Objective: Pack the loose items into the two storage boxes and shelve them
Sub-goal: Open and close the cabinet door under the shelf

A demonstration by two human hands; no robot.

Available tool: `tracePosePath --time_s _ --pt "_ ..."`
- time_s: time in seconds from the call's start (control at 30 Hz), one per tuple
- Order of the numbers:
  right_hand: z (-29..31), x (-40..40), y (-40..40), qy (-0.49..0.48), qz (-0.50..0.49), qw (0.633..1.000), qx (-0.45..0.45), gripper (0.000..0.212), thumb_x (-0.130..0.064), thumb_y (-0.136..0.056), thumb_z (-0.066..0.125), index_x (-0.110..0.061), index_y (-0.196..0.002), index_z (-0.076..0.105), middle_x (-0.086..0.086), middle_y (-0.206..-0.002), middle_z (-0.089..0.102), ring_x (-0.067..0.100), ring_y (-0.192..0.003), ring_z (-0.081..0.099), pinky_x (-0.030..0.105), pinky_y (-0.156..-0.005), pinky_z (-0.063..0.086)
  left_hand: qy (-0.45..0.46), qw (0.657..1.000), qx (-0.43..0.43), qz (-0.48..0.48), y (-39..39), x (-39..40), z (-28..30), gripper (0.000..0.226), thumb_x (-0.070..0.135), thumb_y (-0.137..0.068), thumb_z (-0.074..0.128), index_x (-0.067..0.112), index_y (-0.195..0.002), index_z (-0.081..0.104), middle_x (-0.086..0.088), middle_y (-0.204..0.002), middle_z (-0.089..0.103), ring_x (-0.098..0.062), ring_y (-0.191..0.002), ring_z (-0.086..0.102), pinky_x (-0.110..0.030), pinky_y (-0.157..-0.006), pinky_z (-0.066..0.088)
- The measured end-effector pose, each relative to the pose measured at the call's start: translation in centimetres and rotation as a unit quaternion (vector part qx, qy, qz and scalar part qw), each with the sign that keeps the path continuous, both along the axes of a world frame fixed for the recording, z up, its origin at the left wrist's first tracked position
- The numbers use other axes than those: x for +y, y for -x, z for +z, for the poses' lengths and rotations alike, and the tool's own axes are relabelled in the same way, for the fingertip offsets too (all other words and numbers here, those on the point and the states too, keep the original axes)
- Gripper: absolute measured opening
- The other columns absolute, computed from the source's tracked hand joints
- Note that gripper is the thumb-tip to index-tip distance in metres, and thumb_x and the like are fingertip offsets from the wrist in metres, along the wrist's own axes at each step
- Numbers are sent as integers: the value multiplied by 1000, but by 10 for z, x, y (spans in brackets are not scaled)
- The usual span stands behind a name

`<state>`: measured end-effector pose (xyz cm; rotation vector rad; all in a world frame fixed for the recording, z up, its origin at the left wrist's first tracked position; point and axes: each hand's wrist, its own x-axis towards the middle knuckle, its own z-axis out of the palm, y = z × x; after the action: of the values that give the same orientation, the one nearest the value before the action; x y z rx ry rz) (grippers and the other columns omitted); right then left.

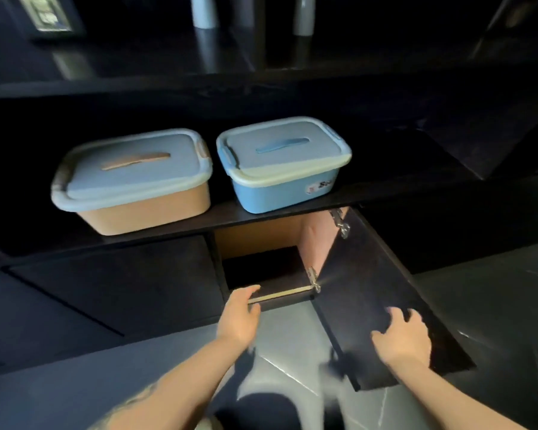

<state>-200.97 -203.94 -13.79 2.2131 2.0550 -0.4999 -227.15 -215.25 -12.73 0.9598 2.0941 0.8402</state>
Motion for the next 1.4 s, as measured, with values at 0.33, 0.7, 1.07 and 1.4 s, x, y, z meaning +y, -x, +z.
tracePosePath --time_s 0.33,0.7,1.07,1.4 --pt "1 -39 307 235 162 879 381 54 -5 -88 59 -20 -139 46 2 -145 43 19 -134 39 27 -104 34 19 993 116 21 177 -20 2 53 12 -93 47 27 -143 38 6 -154 26 -16 -140 28 -35 -113 30" --pt "-11 31 366 306 80 866 388 73 -4 -88 59 -23 -149 25 3 -150 37 19 -124 42 31 -94 34 64 986 150 36 178 25 -20 62 16 -91 47 30 -148 25 4 -159 12 -16 -147 7 -34 -116 21" --pt "-51 49 346 299 154 844 418 49 3 -79 63 -28 -117 53 1 -132 55 19 -114 54 34 -87 47 17 972 147 184 145 50 -41 61 13 -91 50 25 -147 30 -4 -157 20 -20 -145 13 -32 -114 20" --pt "-52 -45 276 327 222 831 392 18 -47 -87 61 -30 -86 55 -20 -91 63 5 -89 60 26 -73 44 12 958 212 191 95 -64 -63 33 33 -95 48 33 -126 58 12 -146 41 -11 -143 21 -32 -111 30"
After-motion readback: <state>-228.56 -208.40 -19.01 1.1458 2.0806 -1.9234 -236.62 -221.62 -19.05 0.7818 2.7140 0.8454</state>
